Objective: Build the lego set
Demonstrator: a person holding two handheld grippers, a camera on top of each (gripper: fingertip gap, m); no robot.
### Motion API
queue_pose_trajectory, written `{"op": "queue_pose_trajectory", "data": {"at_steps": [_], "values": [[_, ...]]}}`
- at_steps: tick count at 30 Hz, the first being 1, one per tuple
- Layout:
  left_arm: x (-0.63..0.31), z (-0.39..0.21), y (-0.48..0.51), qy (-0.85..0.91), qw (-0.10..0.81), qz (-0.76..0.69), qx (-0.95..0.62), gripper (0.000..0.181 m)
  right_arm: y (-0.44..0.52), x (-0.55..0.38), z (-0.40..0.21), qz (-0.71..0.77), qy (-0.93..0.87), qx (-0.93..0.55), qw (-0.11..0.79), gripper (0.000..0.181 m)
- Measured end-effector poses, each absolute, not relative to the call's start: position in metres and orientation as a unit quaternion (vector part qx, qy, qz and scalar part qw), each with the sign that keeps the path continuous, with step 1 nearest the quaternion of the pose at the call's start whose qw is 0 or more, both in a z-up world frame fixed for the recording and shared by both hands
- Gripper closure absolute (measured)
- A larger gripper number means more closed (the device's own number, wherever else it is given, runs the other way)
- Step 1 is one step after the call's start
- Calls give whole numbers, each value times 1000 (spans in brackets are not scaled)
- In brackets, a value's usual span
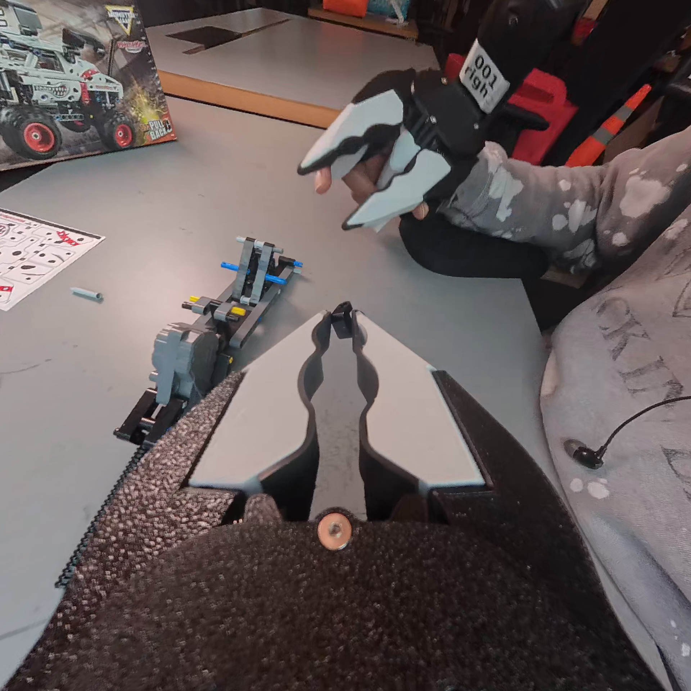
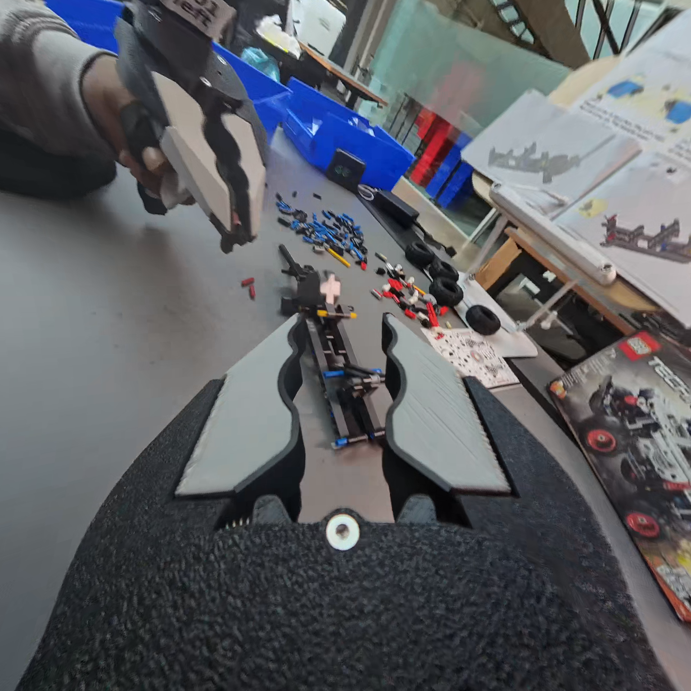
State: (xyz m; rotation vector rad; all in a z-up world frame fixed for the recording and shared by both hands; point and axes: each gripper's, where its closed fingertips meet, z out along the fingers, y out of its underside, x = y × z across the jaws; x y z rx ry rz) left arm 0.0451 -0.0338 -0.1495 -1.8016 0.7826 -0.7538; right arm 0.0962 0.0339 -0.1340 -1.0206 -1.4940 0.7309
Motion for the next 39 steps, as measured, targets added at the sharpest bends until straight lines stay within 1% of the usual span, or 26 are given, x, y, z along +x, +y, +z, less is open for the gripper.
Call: {"op": "queue_pose_trajectory", "data": {"at_steps": [5,12,14,17,19,20,22,23,25,31,36,39], "values": [[46,-166,-32,341,478,-281,-759,169,84,120,-160,265,-619,-521,524,138],[46,-170,-30,337,472,-284,-764,169,103,120,-193,248,-634,-585,441,134],[46,-170,-29,335,472,-286,-764,169,102,116,-200,274,-646,-601,383,123],[46,-170,-29,334,471,-288,-764,169,98,112,-216,276,-686,-601,304,101],[45,-169,-28,331,472,-290,-764,169,100,109,-226,255,-716,-587,278,94],[45,-169,-28,329,472,-292,-764,169,102,107,-230,251,-724,-584,270,95],[44,-168,-27,324,473,-295,-764,169,103,102,-235,255,-728,-583,255,103],[43,-168,-26,323,473,-297,-764,169,102,101,-235,263,-726,-583,251,113],[43,-168,-26,319,474,-299,-764,169,102,101,-234,268,-726,-578,259,121],[40,-160,-21,307,494,-306,-754,169,102,106,-234,263,-719,-583,271,121],[47,-130,-31,356,578,-279,-679,170,101,108,-233,250,-717,-587,280,121],[47,-117,-35,362,608,-268,-654,170,101,109,-232,246,-717,-587,283,121]]}}
